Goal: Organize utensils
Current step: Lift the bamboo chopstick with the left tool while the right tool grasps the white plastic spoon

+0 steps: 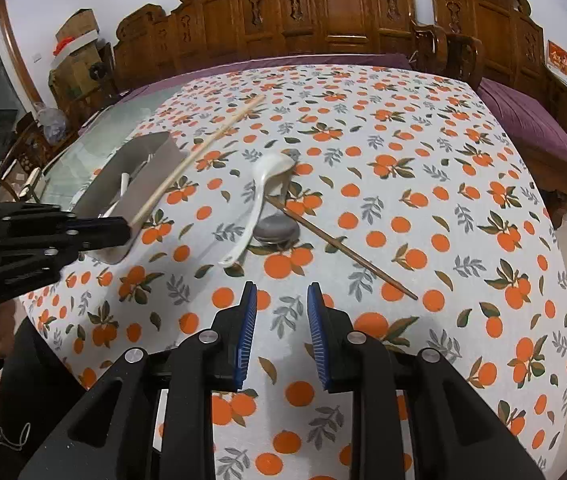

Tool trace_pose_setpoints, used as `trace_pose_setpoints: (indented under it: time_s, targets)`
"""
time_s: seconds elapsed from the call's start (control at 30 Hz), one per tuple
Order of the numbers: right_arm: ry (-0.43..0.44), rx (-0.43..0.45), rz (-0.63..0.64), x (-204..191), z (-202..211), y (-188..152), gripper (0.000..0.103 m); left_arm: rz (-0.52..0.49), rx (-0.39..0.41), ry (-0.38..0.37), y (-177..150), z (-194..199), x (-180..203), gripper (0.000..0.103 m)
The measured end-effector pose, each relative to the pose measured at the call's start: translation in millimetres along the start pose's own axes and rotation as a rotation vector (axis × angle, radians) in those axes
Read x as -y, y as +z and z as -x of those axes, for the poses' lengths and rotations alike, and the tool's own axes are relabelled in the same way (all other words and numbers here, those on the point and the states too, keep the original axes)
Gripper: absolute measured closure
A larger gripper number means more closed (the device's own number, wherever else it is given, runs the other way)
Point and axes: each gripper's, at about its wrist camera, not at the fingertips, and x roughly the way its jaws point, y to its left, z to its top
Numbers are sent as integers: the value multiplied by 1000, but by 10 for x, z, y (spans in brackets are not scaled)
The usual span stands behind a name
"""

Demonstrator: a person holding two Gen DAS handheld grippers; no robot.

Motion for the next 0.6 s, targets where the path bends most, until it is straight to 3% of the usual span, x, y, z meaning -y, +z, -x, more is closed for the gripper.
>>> trace_pose_setpoints:
  time_s: [0.23, 0.6]
  targets:
    - [21, -3, 8, -140, -166, 201, 75, 27, 59, 7, -33, 306, -97, 99]
    - [33, -73, 20, -289, -818, 599, 75, 41, 85, -17, -73, 443, -270, 99]
